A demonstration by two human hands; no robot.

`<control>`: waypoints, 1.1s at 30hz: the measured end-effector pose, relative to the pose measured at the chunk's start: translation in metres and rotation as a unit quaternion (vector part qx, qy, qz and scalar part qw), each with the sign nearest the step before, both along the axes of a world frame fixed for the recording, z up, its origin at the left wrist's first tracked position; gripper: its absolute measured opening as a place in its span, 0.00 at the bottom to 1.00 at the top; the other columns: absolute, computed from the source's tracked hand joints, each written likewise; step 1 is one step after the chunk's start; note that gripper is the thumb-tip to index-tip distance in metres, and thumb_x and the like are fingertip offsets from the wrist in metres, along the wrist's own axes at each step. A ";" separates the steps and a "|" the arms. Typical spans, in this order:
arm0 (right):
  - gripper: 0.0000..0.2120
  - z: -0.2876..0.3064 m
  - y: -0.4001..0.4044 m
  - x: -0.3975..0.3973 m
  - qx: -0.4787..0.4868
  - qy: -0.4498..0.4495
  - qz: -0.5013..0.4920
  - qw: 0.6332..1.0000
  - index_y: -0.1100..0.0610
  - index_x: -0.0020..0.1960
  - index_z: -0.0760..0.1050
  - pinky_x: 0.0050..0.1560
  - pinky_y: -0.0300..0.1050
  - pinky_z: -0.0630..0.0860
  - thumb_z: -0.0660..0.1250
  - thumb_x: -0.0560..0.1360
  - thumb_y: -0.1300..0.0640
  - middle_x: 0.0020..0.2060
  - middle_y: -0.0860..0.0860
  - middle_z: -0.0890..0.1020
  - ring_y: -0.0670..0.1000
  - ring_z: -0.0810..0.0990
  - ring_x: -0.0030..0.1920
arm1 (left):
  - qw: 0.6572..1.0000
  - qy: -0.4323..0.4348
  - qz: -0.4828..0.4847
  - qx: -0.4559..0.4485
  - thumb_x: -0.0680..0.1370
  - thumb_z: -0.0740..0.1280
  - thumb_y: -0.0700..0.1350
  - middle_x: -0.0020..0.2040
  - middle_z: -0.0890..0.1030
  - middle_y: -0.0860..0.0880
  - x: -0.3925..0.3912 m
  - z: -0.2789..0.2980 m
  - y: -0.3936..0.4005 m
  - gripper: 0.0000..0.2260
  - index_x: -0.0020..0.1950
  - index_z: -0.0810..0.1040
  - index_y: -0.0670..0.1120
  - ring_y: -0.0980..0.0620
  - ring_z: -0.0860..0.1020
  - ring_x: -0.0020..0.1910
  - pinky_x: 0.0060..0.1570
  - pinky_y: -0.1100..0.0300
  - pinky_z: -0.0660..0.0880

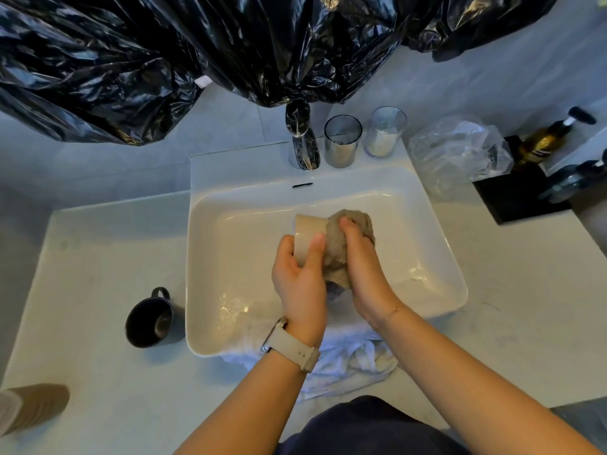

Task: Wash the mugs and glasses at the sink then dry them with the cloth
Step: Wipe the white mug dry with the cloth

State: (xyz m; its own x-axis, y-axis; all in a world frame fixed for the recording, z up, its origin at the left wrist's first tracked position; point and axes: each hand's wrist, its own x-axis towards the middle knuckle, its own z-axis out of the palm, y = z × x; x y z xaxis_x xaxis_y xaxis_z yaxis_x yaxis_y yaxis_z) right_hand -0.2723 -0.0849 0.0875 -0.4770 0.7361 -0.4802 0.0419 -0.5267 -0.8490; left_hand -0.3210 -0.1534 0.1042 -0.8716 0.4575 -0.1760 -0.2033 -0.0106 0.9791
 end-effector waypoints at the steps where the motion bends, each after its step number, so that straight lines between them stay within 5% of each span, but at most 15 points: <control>1: 0.16 -0.002 -0.005 0.000 0.074 -0.015 -0.012 0.997 0.52 0.55 0.77 0.50 0.45 0.80 0.64 0.75 0.43 0.52 0.55 0.83 0.49 0.83 0.51 | 0.995 -0.093 0.015 0.019 0.79 0.69 0.42 0.32 0.81 0.54 -0.006 0.004 0.002 0.11 0.38 0.72 0.50 0.54 0.80 0.33 0.34 0.60 0.77; 3: 0.11 -0.009 -0.012 0.003 0.207 -0.027 -0.007 0.978 0.47 0.56 0.75 0.59 0.45 0.76 0.66 0.75 0.46 0.56 0.55 0.80 0.49 0.80 0.57 | 0.970 -0.239 0.023 0.026 0.79 0.68 0.40 0.38 0.85 0.49 -0.016 0.008 0.006 0.05 0.45 0.75 0.48 0.53 0.84 0.37 0.34 0.59 0.80; 5: 0.12 -0.018 -0.017 0.006 0.250 -0.021 0.024 0.968 0.45 0.57 0.74 0.62 0.47 0.74 0.64 0.75 0.46 0.56 0.53 0.80 0.51 0.78 0.60 | 0.966 -0.259 0.017 0.003 0.79 0.67 0.40 0.45 0.85 0.45 -0.018 0.006 0.005 0.01 0.50 0.77 0.44 0.50 0.85 0.40 0.37 0.55 0.82; 7: 0.13 -0.017 -0.019 0.004 0.185 -0.028 0.019 0.982 0.46 0.56 0.76 0.61 0.46 0.76 0.61 0.76 0.43 0.54 0.51 0.82 0.49 0.80 0.58 | 0.987 -0.159 0.036 -0.015 0.78 0.69 0.41 0.41 0.83 0.45 -0.011 0.001 0.002 0.05 0.43 0.76 0.45 0.47 0.83 0.40 0.42 0.50 0.81; 9: 0.17 -0.013 -0.010 0.002 0.053 -0.035 0.004 0.998 0.48 0.47 0.82 0.50 0.45 0.80 0.57 0.79 0.44 0.46 0.50 0.86 0.48 0.84 0.49 | 0.996 0.045 0.030 -0.072 0.77 0.69 0.48 0.31 0.77 0.51 -0.001 -0.008 -0.003 0.12 0.36 0.71 0.48 0.49 0.75 0.34 0.38 0.50 0.75; 11: 0.24 -0.006 0.002 0.002 -0.068 -0.032 0.020 0.997 0.48 0.31 0.82 0.33 0.41 0.78 0.55 0.80 0.50 0.29 0.49 0.83 0.48 0.83 0.34 | 0.968 0.213 -0.010 -0.134 0.76 0.67 0.56 0.27 0.69 0.54 0.007 -0.017 -0.009 0.17 0.34 0.66 0.48 0.49 0.70 0.34 0.33 0.53 0.68; 14: 0.23 0.005 0.009 0.005 -0.121 -0.035 0.013 0.992 0.50 0.33 0.80 0.36 0.43 0.76 0.55 0.81 0.49 0.26 0.49 0.81 0.50 0.81 0.32 | 0.944 0.301 -0.023 -0.133 0.76 0.64 0.59 0.27 0.66 0.57 0.010 -0.023 -0.016 0.18 0.34 0.63 0.51 0.49 0.68 0.36 0.33 0.53 0.69; 17: 0.22 0.012 0.001 0.007 -0.067 -0.052 -0.012 0.996 0.57 0.50 0.80 0.41 0.46 0.81 0.53 0.83 0.44 0.39 0.56 0.86 0.54 0.85 0.43 | 0.950 0.293 -0.009 -0.110 0.76 0.66 0.57 0.27 0.68 0.57 0.007 -0.019 -0.013 0.17 0.34 0.64 0.51 0.49 0.70 0.35 0.33 0.55 0.69; 20: 0.16 0.011 -0.025 0.010 0.030 -0.053 -0.030 0.998 0.60 0.56 0.79 0.51 0.49 0.82 0.57 0.83 0.51 0.49 0.59 0.85 0.54 0.84 0.51 | 0.969 0.220 0.013 -0.110 0.77 0.69 0.51 0.25 0.68 0.54 -0.008 -0.011 -0.002 0.17 0.33 0.64 0.52 0.56 0.66 0.27 0.30 0.59 0.65; 22: 0.13 0.010 -0.039 0.012 0.059 -0.048 -0.055 0.996 0.59 0.59 0.78 0.56 0.51 0.80 0.59 0.83 0.53 0.52 0.56 0.84 0.52 0.83 0.54 | 0.980 0.169 -0.007 -0.107 0.78 0.70 0.49 0.26 0.68 0.51 -0.012 -0.006 0.000 0.17 0.35 0.66 0.47 0.54 0.65 0.27 0.30 0.52 0.67; 28: 0.12 0.012 -0.022 0.014 0.100 0.009 -0.066 0.993 0.53 0.47 0.80 0.48 0.46 0.81 0.60 0.82 0.51 0.43 0.51 0.86 0.50 0.84 0.48 | 0.999 0.028 -0.040 -0.010 0.76 0.69 0.46 0.35 0.79 0.50 0.002 0.011 -0.003 0.09 0.39 0.72 0.47 0.49 0.77 0.36 0.43 0.47 0.77; 33: 0.05 -0.007 -0.047 0.024 0.204 -0.054 -0.103 0.972 0.48 0.43 0.81 0.48 0.38 0.78 0.69 0.76 0.56 0.40 0.45 0.84 0.43 0.83 0.44 | 0.999 -0.051 0.016 0.003 0.79 0.68 0.39 0.34 0.72 0.45 -0.009 0.005 -0.005 0.10 0.41 0.69 0.42 0.50 0.71 0.35 0.36 0.56 0.72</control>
State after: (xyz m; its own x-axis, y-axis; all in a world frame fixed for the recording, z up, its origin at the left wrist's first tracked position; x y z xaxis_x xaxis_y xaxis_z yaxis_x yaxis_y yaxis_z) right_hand -0.2484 -0.1316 0.0804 -0.2622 0.9503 -0.1677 0.0722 -0.1540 -0.9854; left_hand -0.3301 -0.1584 0.1094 -0.8630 0.4318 -0.2623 -0.3017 -0.0240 0.9531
